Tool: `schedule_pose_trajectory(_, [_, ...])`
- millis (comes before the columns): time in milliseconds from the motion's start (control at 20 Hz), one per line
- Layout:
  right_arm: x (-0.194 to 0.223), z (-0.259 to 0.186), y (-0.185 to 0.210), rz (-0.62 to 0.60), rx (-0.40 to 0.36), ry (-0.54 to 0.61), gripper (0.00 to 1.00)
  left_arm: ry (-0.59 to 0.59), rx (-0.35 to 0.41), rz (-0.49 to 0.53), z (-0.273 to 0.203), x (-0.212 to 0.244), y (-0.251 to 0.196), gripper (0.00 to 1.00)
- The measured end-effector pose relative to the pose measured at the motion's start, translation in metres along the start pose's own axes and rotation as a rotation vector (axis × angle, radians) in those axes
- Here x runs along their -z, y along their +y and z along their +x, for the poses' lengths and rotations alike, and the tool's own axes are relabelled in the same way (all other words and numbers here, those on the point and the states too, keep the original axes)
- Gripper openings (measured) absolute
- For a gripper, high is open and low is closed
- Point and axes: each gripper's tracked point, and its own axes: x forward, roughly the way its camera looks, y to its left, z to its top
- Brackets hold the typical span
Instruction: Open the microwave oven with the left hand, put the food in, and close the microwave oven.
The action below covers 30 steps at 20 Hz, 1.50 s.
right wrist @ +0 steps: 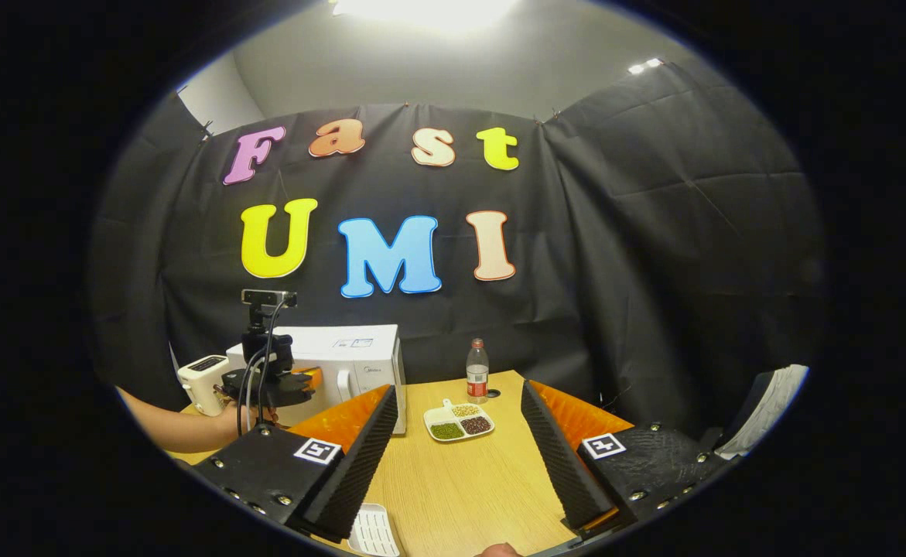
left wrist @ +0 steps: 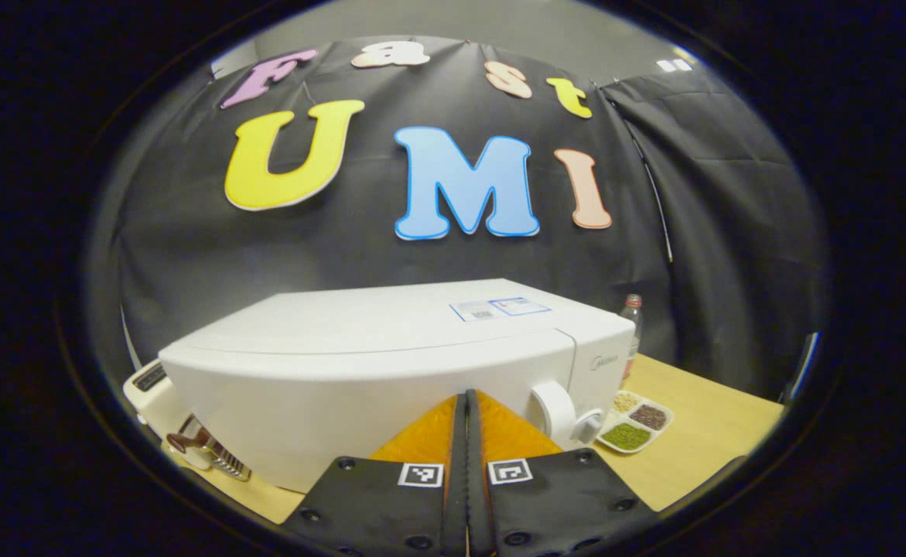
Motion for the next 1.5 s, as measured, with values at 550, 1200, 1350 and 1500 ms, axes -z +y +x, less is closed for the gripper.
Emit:
schedule_pose_trajectory(550, [-0.005,0.002,0.019,0.025,-0.203,-0.038,0.97,-0.141,-0.061,0.027,-0.135,-0.074,-0.032,0.07])
schedule_pose_trajectory(1200, [-0.018,0.007,0.041,0.043,-0.339,-0.099,0.97,-0.254,-0.269,0.040,-0.326,-0.110,-0.011,0.07])
schedule_pose_trajectory(1350, [-0.017,0.000,0.053,0.051,-0.336,-0.100,0.97,-0.256,-0.292,0.054,-0.361,-0.108,0.003,0.07])
schedule_pose_trajectory(1500, [-0.016,-0.007,0.065,0.037,-0.332,-0.102,0.97,-0.258,-0.320,0.070,-0.393,-0.101,0.017,0.26])
